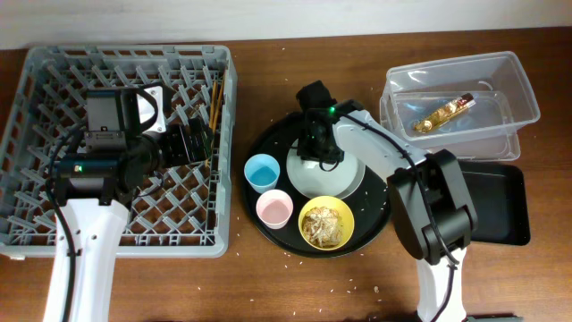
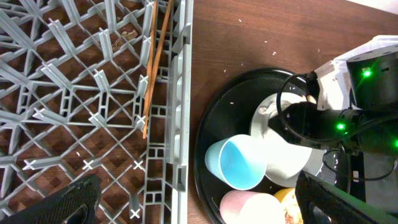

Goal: Sort waste into correct bins and load items into the dishwasher rack
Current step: 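Grasp the yellow bowl of food with the right gripper, then tip the yellow bowl's food onto the black tray with the right gripper, then set the empty yellow bowl back on the black round tray, then grasp the blue cup with the right gripper and lift it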

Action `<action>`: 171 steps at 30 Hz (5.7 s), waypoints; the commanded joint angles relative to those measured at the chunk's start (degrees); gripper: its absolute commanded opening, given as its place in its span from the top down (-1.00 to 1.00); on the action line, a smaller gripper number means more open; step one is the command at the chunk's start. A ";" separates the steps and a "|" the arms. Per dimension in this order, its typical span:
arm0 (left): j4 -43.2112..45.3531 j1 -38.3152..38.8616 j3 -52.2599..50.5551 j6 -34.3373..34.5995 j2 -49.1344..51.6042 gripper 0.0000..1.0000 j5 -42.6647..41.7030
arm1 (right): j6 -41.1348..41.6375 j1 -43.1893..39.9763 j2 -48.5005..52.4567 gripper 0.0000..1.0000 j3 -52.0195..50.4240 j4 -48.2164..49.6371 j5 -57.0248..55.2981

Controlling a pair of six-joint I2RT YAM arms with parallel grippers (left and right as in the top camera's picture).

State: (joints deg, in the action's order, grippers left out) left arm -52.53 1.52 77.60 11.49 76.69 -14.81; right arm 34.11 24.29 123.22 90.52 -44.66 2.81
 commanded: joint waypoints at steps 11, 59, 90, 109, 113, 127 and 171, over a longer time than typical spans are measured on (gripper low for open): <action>0.11 -0.20 1.36 -0.90 0.24 -0.99 -0.83 | 5.40 -30.95 -15.65 0.92 7.19 -2.99 -0.87; 0.11 -0.20 1.36 -0.87 0.24 -0.99 -0.85 | -34.23 20.63 -21.73 0.81 -28.46 -14.56 1.51; 0.11 -0.20 1.36 -0.90 0.24 -0.99 -0.83 | -53.44 -60.74 -32.28 0.92 -38.88 2.08 85.33; 0.11 -0.20 1.36 -0.90 0.24 -0.99 -0.81 | -36.46 -58.36 -30.86 0.92 -38.60 2.36 68.32; 0.11 -0.20 1.36 -0.87 0.24 -0.99 -0.81 | -40.04 -53.53 -39.19 0.92 -33.44 -7.76 63.49; 0.11 -0.20 1.36 -0.87 0.24 -0.99 -0.81 | -19.63 7.54 -27.52 0.84 -31.41 -11.87 12.17; -0.02 -0.20 1.36 3.91 0.24 -0.99 -14.82 | -17.16 6.34 -18.40 0.92 -21.92 22.43 14.32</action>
State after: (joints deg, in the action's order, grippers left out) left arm -52.69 1.52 78.22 14.61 76.84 -28.34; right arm 16.71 31.16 105.56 68.77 -22.22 14.52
